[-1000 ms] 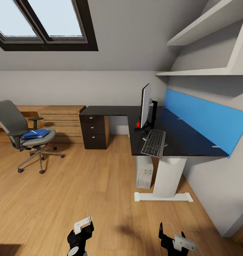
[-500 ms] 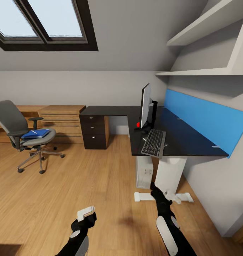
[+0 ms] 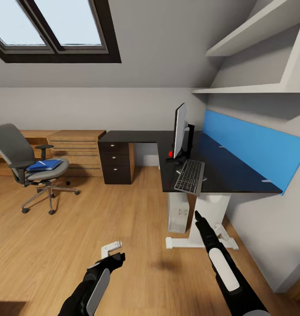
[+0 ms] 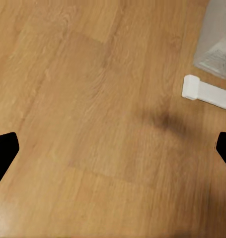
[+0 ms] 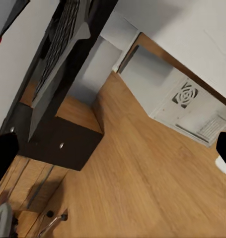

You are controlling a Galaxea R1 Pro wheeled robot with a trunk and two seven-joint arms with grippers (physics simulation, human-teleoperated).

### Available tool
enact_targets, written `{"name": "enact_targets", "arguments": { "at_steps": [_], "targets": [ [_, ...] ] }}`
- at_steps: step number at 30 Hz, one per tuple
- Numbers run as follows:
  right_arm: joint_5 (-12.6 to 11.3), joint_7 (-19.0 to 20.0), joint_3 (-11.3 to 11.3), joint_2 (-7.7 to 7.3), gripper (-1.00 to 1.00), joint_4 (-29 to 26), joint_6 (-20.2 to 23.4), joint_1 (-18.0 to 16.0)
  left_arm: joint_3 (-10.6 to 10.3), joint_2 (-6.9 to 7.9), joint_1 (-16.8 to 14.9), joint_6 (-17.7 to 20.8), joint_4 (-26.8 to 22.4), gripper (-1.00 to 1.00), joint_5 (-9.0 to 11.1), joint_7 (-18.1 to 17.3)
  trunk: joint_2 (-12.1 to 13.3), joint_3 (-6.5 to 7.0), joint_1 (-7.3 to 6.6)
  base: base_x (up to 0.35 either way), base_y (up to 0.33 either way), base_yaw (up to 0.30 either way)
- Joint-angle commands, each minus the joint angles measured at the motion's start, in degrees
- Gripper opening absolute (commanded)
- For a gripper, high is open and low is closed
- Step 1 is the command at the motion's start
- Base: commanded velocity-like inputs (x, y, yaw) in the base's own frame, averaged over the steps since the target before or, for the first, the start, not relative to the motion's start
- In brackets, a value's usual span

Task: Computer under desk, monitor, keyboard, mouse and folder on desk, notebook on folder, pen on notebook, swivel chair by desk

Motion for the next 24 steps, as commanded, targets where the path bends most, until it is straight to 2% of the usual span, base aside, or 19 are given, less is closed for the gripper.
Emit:
{"name": "enact_targets", "arguments": {
  "at_steps": [1, 6, 9, 19, 21, 24],
  "targets": [
    [-1.36, -0.3, 0.21, -0.12, 1.0, -1.1, -0.41, -0.03, -0.11, 0.0, -0.02, 0.2, -2.38, 1.0, 0.71, 0.56, -0.03, -0.06, -0.01, 0.0, 0.0, 0.0],
    [-2.39, -0.32, 0.27, -0.31, 1.0, -3.63, -0.35, 0.03, -0.1, -0.03, -0.02, 0.29, -7.14, 1.0, 0.82, 0.64, -1.63, -0.78, 0.87, 0.0, 0.0, 0.0],
    [-2.45, -0.03, 0.33, -0.32, 1.0, -3.78, -0.34, 0.02, -0.14, -0.07, -0.02, 0.26, -7.42, 1.0, 0.78, 0.65, -2.84, -1.32, 1.53, 0.0, 0.0, 0.0],
    [-2.45, 0.74, 0.37, -0.27, 1.0, -4.66, -0.36, 0.26, -0.17, 0.03, -0.02, 0.24, -7.47, 1.0, 0.67, 0.75, -2.84, -1.32, 1.53, 0.0, 0.0, 0.0],
    [-2.47, 0.52, 0.45, -0.25, 1.0, -4.76, 0.28, 0.29, -0.17, 0.04, -0.02, 0.24, -7.45, 1.0, 0.66, 0.78, -2.84, -1.32, 1.53, 0.0, 0.0, 0.0],
    [-2.55, 0.61, 0.64, 0.01, 1.0, -4.95, 5.9, 0.31, -0.17, 0.05, -0.02, 0.24, -7.2, 1.0, 0.61, 0.81, -2.84, -1.32, 1.53, 0.0, 0.0, 0.0]
  ]
}}
